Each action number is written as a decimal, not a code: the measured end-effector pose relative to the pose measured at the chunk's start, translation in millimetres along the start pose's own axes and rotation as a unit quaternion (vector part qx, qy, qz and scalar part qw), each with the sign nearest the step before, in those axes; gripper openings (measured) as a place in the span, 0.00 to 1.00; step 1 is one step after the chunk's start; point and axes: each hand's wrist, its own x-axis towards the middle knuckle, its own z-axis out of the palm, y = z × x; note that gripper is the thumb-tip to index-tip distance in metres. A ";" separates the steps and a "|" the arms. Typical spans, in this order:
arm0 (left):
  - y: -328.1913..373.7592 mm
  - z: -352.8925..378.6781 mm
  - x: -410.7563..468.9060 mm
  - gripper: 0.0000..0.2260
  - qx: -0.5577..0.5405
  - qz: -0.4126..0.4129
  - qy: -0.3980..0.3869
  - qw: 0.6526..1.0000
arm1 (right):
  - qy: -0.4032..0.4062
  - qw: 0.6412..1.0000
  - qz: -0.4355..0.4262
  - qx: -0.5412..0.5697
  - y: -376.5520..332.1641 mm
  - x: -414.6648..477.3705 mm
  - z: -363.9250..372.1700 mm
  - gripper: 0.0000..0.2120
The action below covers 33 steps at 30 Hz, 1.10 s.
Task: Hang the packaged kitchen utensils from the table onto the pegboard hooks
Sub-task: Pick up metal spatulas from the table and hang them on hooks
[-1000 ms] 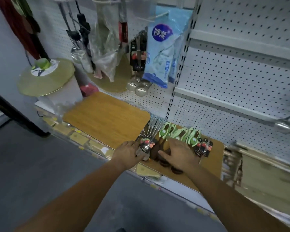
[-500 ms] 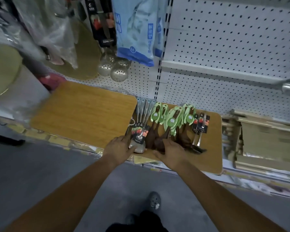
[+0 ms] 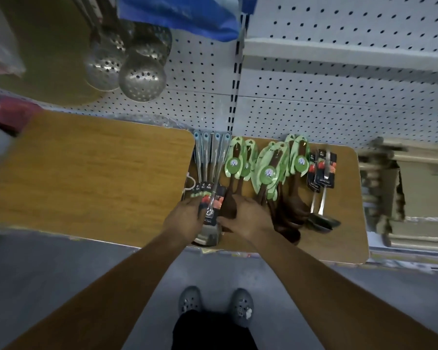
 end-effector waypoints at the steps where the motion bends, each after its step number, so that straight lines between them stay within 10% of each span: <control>1: -3.3 4.4 7.3 0.14 -0.007 0.004 0.004 1.000 | 0.004 1.000 0.005 0.014 -2.3 10.8 5.0 0.27; 33: -42.0 25.3 44.9 0.18 -0.185 -0.069 0.051 0.979 | 0.046 0.900 0.183 0.393 17.0 95.7 77.6 0.23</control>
